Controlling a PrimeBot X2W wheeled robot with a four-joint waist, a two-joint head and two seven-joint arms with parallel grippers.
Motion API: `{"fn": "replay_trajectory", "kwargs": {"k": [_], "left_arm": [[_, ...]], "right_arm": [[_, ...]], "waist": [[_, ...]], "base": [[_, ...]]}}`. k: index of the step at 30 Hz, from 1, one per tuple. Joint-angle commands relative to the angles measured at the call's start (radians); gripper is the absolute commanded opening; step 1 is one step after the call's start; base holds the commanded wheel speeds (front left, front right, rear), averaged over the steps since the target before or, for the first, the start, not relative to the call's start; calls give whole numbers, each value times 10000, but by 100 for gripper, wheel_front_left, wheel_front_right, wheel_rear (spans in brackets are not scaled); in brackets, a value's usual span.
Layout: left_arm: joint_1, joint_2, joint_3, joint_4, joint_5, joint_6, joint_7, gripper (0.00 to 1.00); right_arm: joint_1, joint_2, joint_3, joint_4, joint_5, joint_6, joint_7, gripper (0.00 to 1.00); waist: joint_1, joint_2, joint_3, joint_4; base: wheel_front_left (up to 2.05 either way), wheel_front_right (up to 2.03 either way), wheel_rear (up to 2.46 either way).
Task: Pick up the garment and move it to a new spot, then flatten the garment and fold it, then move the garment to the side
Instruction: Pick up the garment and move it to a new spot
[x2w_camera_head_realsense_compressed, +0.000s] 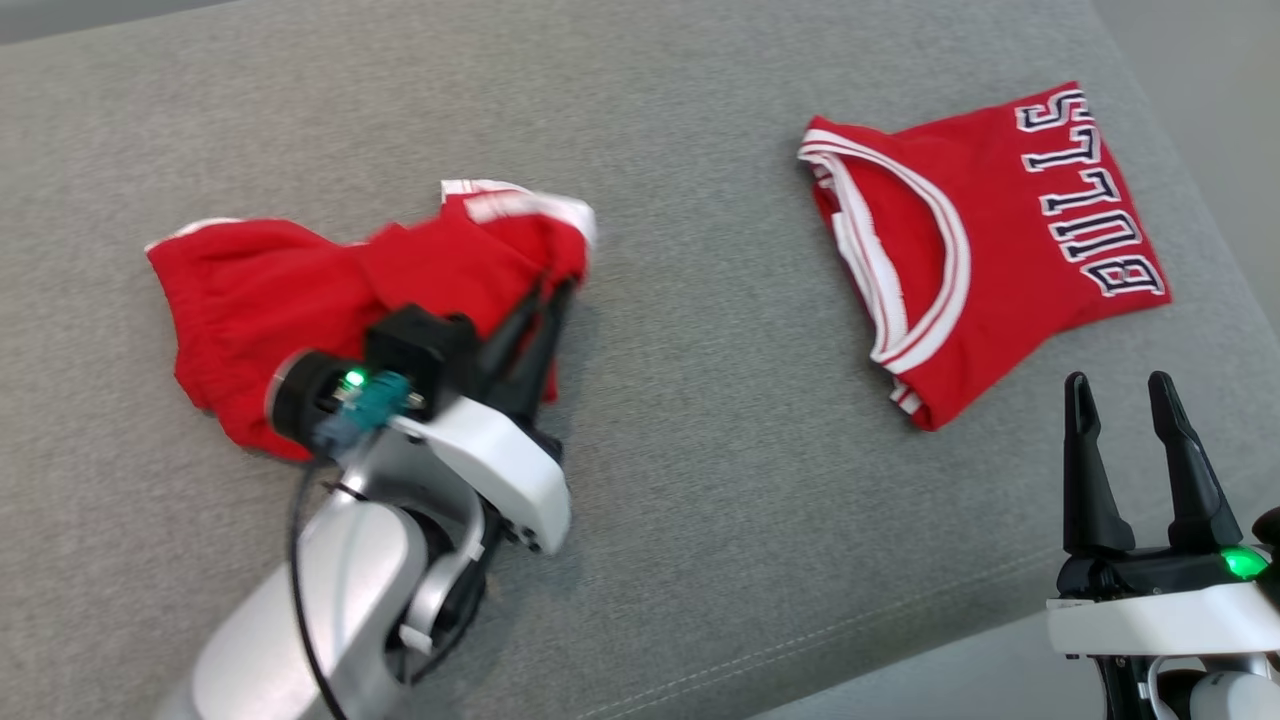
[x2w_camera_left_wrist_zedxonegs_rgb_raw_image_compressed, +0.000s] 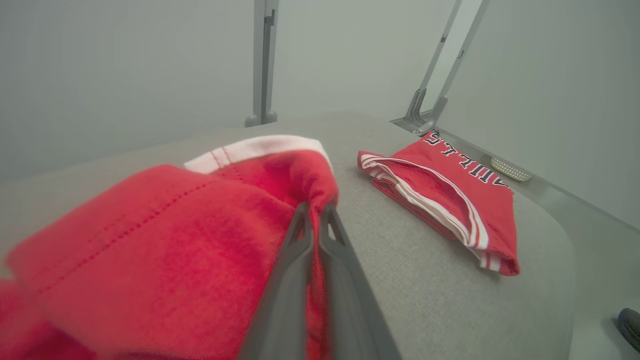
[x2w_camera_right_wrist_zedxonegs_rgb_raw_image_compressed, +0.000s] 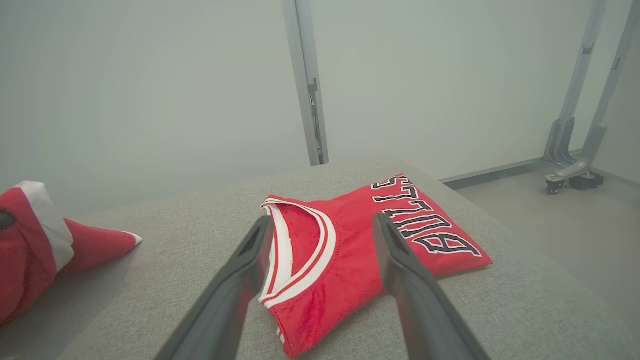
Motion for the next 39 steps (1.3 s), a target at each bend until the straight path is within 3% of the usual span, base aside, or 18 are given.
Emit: {"fn": "replay_trajectory", "kwargs": {"k": [1, 6, 7, 8, 9, 15, 21, 28, 33, 39], "left_arm": [[9, -6, 62, -110, 187, -131, 111, 0], [115, -338, -306, 373, 92, -280, 175, 0], [115, -396, -326, 488, 83, -288, 120, 9], [108, -448, -369, 598, 80, -312, 97, 97], [87, -510, -398, 649, 65, -355, 39, 100], [33, -629, -312, 243, 36, -419, -430, 100], [376, -17, 704, -815, 177, 335, -1201, 100], [1312, 713, 2221, -733, -280, 1112, -1863, 100], [1937, 1060, 2794, -162, -617, 911, -2453, 100], [2608, 1335, 2839, 747, -660, 404, -2832, 100]], "right_arm": [[60, -106, 281, -153, 120, -2, -153, 100], [68, -105, 312, -69, 210, -2, -192, 100], [68, -105, 313, -58, 219, -2, -198, 100], [62, -105, 302, -50, 207, -2, -203, 100], [55, -105, 302, -46, 195, -2, -207, 100], [-80, -105, 334, 57, 27, -2, -217, 100], [-430, -111, 459, 368, -428, -2, -191, 100], [-497, -297, 258, 649, -723, -2, -30, 100], [-300, -355, 131, 780, -784, -2, 4, 100], [196, -397, 281, 992, -797, -2, 13, 100]], "waist": [[0, 0, 34, -382], [0, 0, 42, -464], [0, 0, 33, -452], [0, 0, 21, -407], [0, 0, 7, -355], [0, 0, -157, 198], [0, 0, -471, 1352], [0, 0, -1069, 2726], [0, 0, -1589, 3271], [0, 0, -2298, 3404]], "base": [[0, 0, 0], [0, 0, 0], [0, 0, 0], [0, 0, 0], [0, 0, 0], [0, 0, 0], [0, 0, 0], [0, 0, 0], [0, 0, 0], [0, 0, 0]]}}
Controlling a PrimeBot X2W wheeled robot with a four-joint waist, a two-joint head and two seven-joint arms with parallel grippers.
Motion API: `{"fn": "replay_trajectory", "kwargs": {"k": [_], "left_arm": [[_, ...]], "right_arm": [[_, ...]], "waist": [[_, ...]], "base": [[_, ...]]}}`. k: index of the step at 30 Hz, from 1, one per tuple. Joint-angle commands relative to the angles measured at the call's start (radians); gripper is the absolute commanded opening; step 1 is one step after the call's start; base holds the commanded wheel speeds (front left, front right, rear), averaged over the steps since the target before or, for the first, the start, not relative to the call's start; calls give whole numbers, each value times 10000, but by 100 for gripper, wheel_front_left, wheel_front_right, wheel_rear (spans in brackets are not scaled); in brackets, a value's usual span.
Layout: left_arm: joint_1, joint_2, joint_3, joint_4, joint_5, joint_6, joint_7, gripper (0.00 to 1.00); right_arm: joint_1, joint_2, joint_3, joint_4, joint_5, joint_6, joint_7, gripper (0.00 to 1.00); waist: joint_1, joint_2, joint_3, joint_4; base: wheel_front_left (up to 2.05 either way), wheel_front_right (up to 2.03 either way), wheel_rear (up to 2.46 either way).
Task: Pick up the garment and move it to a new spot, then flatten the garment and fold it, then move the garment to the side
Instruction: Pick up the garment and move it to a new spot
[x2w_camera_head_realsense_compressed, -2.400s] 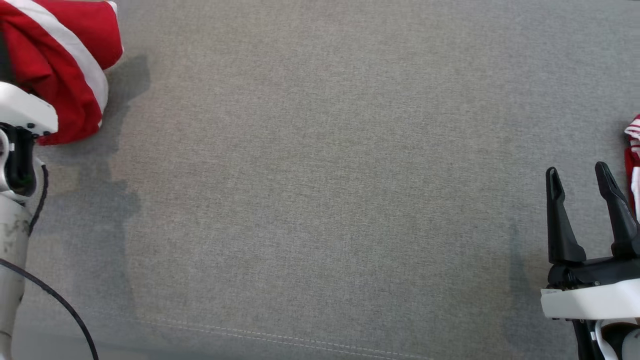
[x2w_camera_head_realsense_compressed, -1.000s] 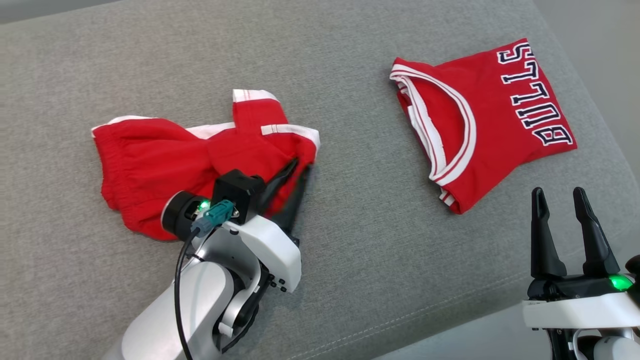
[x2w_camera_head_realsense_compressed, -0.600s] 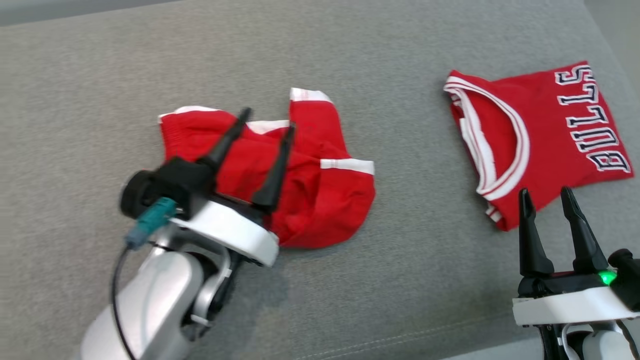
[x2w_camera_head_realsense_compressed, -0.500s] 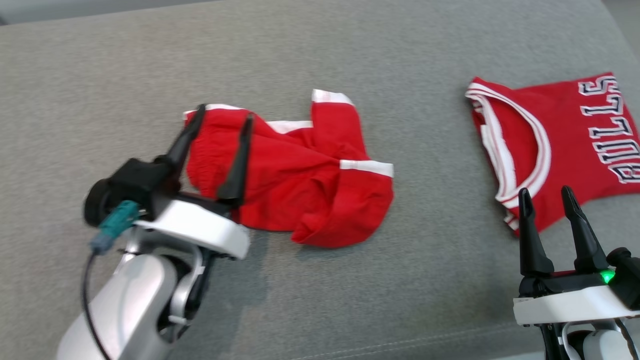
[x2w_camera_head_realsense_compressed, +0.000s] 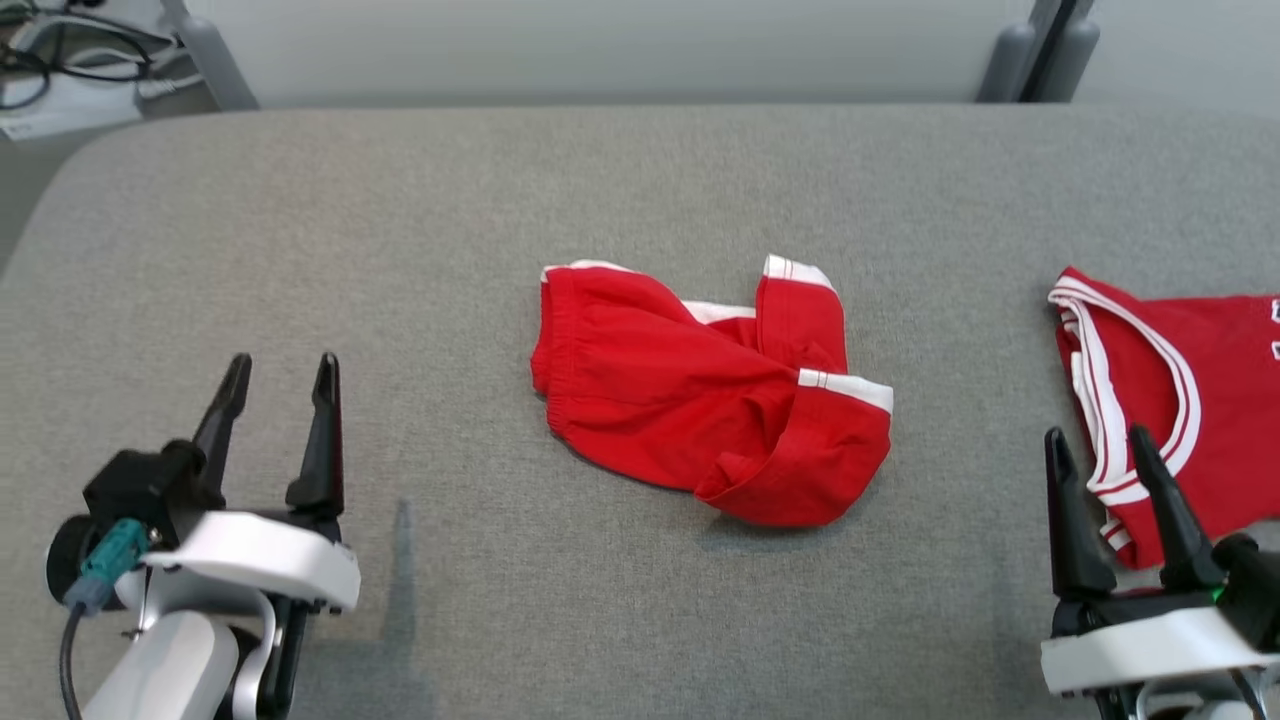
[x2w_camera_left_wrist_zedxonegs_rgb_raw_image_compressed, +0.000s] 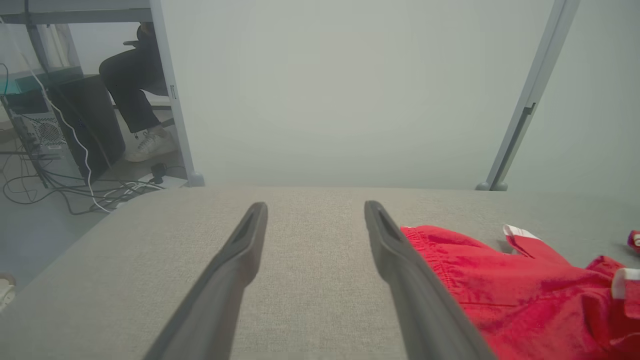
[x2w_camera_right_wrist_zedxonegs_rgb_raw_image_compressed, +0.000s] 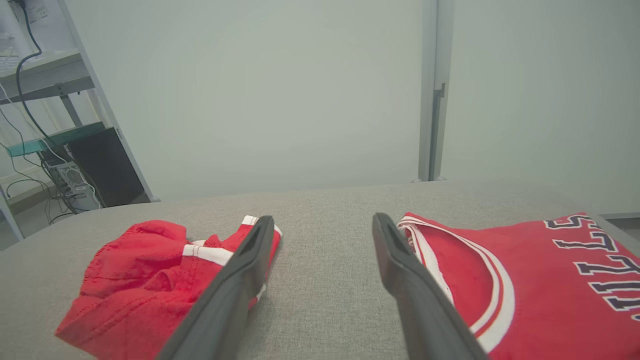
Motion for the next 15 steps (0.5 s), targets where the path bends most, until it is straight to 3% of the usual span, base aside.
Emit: {"fn": "replay_trajectory", "kwargs": {"k": [1, 15], "left_arm": [[-64, 368, 389, -60, 42, -46, -149, 100], [1555, 722, 476, 324, -322, -507, -265, 100]], "right_arm": [[94, -175, 211, -97, -107, -2, -10, 100], [1194, -179, -176, 9, -737, -2, 228, 100]], "waist": [[0, -1, -421, 129], [0, -1, -1308, 82]], "base": [[0, 0, 0], [0, 0, 0]]}}
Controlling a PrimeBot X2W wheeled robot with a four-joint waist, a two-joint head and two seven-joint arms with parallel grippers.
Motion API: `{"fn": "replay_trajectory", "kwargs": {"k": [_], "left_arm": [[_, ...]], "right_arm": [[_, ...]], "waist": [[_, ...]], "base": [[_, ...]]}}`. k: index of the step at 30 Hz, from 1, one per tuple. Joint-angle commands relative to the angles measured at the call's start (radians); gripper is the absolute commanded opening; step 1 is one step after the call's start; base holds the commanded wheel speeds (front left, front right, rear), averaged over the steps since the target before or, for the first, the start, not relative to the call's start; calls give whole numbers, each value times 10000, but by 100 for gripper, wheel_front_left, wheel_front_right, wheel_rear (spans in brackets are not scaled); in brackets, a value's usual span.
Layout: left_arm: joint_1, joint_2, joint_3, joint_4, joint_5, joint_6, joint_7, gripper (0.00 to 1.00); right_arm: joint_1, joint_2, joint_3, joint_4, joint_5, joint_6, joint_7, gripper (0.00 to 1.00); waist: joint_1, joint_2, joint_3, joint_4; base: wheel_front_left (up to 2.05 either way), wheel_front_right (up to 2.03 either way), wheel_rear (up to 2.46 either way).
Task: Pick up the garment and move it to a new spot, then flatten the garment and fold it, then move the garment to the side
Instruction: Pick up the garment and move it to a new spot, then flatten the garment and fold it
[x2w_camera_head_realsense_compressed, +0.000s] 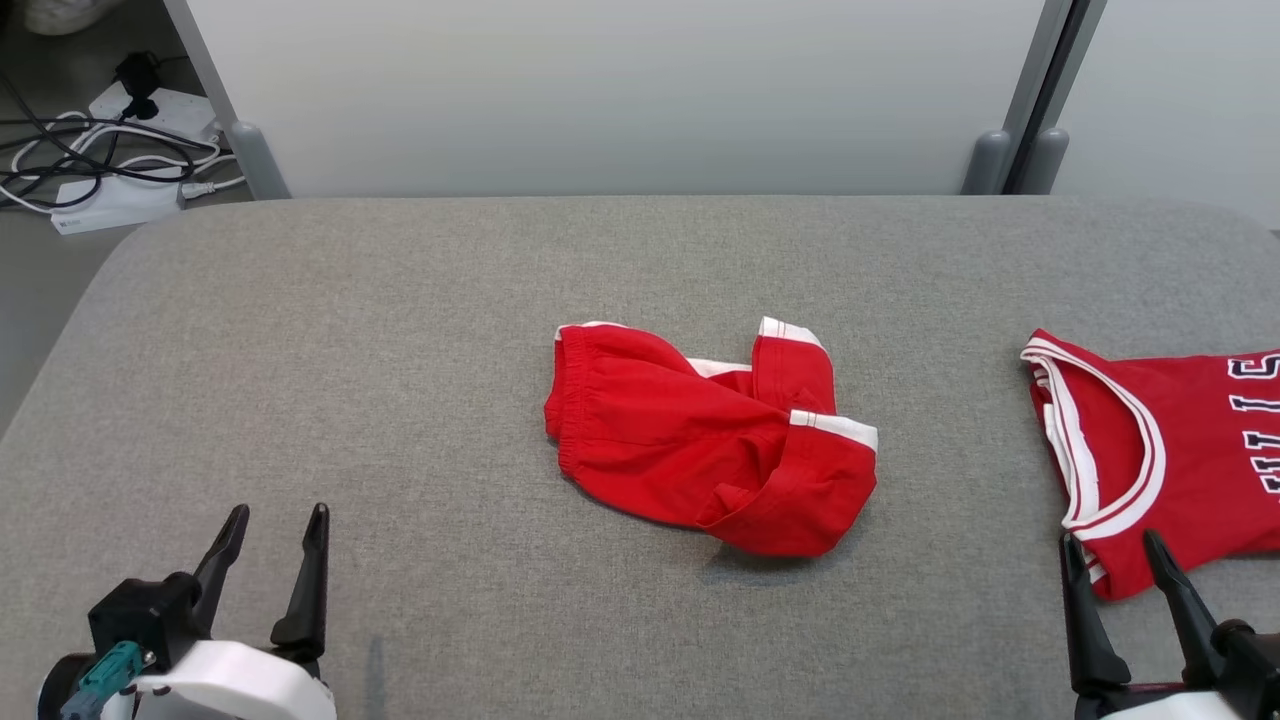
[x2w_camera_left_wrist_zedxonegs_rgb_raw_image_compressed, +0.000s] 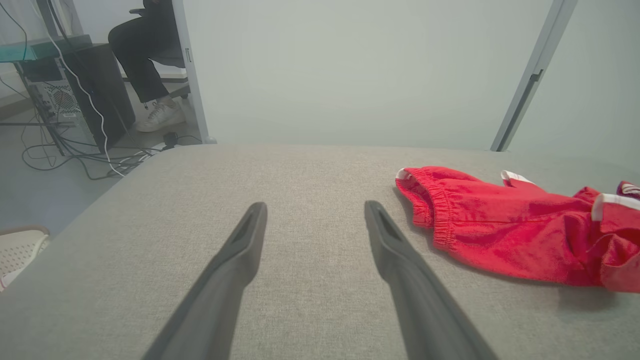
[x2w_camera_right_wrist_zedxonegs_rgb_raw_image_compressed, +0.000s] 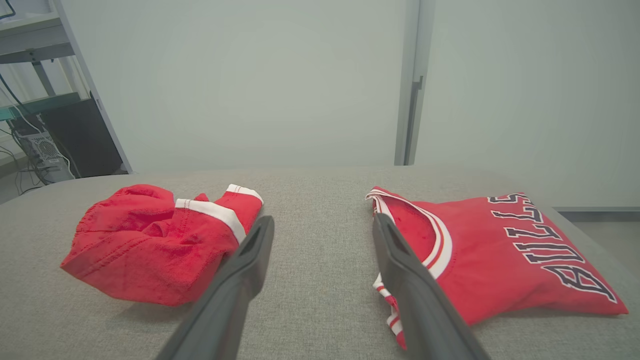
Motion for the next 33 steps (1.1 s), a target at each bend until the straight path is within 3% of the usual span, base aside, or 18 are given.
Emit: {"fn": "replay_trajectory", "kwargs": {"k": [1, 16, 33], "left_arm": [[-253, 415, 485, -215, -78, -68, -116, 100], [416, 596, 1141, -621, -449, -92, -217, 100], [350, 457, 937, -1295, -388, 142, -1, 100]], "right_arm": [[-94, -142, 215, -258, -113, -2, 32, 100], [342, 31, 269, -635, -171, -2, 216, 100], [-39, -9, 576, -732, -90, -2, 325, 100]], "waist": [[0, 0, -63, 8], [0, 0, -212, 65], [0, 0, 48, 11]], "base": [[0, 0, 0], [0, 0, 0], [0, 0, 0]]}}
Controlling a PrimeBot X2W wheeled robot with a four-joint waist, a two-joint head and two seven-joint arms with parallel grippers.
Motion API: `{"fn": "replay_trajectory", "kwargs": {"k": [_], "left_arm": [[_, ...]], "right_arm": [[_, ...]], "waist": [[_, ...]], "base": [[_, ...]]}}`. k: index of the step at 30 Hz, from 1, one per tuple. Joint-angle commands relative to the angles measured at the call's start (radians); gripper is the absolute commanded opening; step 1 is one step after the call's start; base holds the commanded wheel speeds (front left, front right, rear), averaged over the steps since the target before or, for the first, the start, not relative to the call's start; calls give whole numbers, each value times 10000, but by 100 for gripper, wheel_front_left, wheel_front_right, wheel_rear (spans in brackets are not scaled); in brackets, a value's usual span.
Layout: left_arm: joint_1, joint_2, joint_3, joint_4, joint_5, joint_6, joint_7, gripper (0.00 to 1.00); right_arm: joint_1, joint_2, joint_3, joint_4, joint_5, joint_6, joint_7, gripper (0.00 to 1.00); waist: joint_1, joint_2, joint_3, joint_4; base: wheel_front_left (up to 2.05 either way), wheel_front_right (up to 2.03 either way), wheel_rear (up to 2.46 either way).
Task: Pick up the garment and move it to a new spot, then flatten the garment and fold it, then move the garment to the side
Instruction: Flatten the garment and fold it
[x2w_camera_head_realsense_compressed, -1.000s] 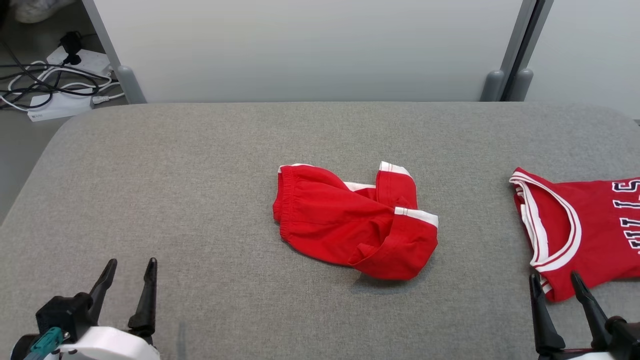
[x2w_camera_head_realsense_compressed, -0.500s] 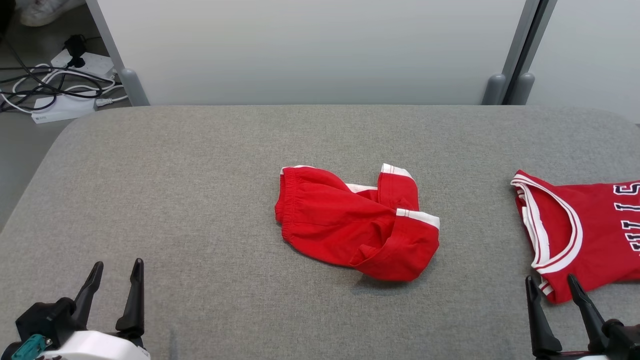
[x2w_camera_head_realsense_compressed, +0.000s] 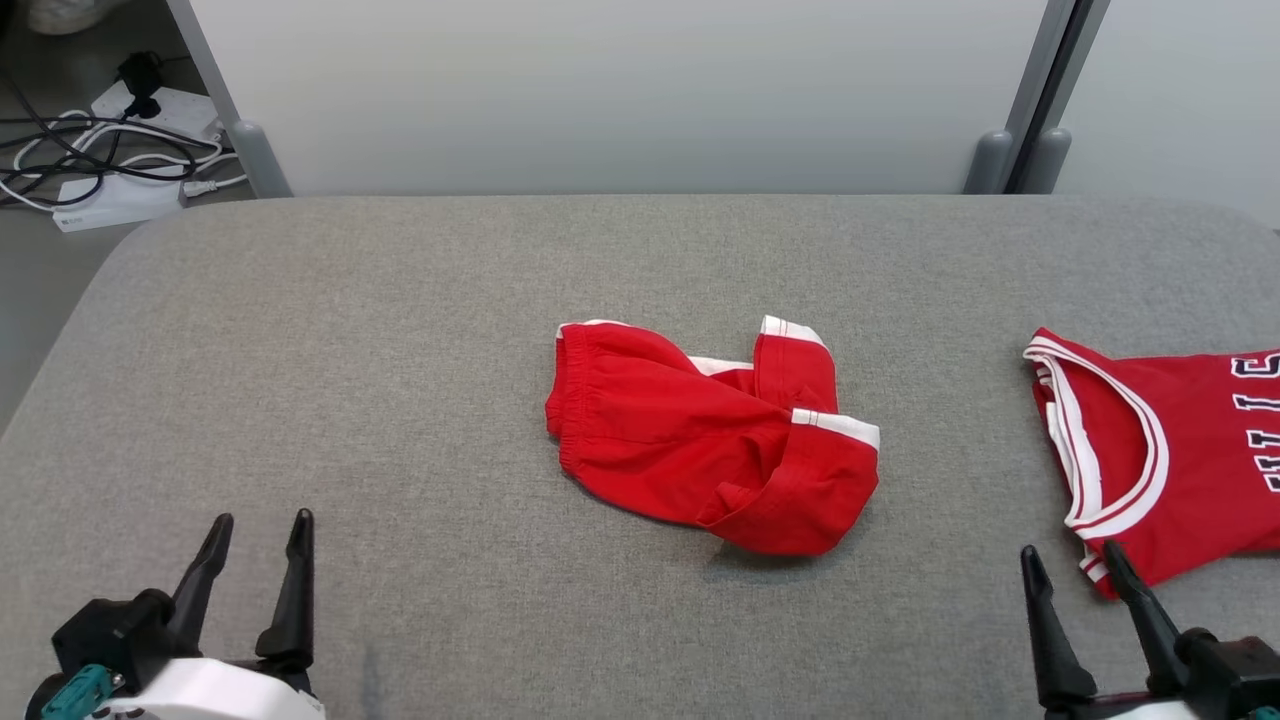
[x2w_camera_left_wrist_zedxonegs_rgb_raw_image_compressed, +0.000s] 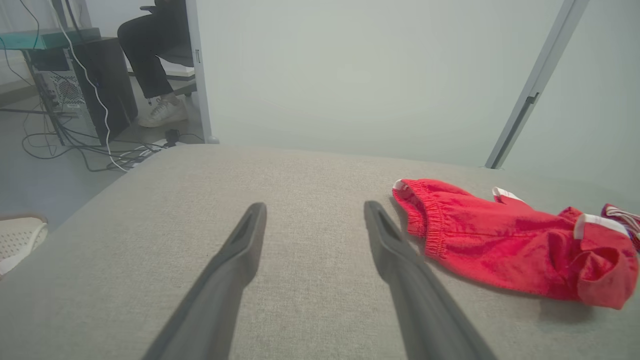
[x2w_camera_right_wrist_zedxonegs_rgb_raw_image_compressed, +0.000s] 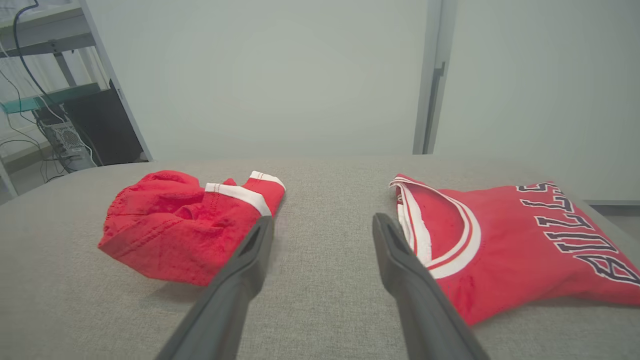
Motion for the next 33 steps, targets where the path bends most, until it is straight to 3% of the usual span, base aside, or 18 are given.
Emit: {"fn": "replay_trajectory", "kwargs": {"k": [1, 9, 22, 23, 24, 26, 33], "left_arm": [[-521, 220, 282, -390, 131, 65, 37, 100], [-1342, -145, -254, -630, 398, -115, 158, 100], [-2728, -785, -294, 55, 682, -603, -164, 100], [-2766, -831, -264, 107, 685, -637, -182, 100], [-2794, -857, -225, 163, 717, -659, -198, 100], [-2821, -922, -162, 265, 751, -723, -223, 100], [-2764, -1093, 17, 588, 896, -921, -260, 100]], "right_arm": [[-606, -237, 497, -317, 19, -2, 72, 100], [-2162, -560, 1651, 259, 319, -2, 214, 100], [-5600, -1090, 3708, 3576, 691, -2, 149, 100], [-5667, -1108, 3747, 3714, 724, -2, 89, 97], [-5715, -1123, 3796, 3854, 745, -2, 53, 46], [-5758, -1138, 3889, 4046, 816, -2, -30, 0], [-5394, -1196, 3837, 3783, 1079, -2, -465, 0]], "waist": [[0, 0, 155, -13], [0, 0, 895, -8], [0, 0, 2287, 605], [0, 0, 2326, 642], [0, 0, 2340, 655], [0, 0, 2364, 680], [0, 0, 2149, 627]], "base": [[0, 0, 0], [0, 0, 0], [0, 0, 0], [0, 0, 0], [0, 0, 0], [0, 0, 0], [0, 0, 0]]}}
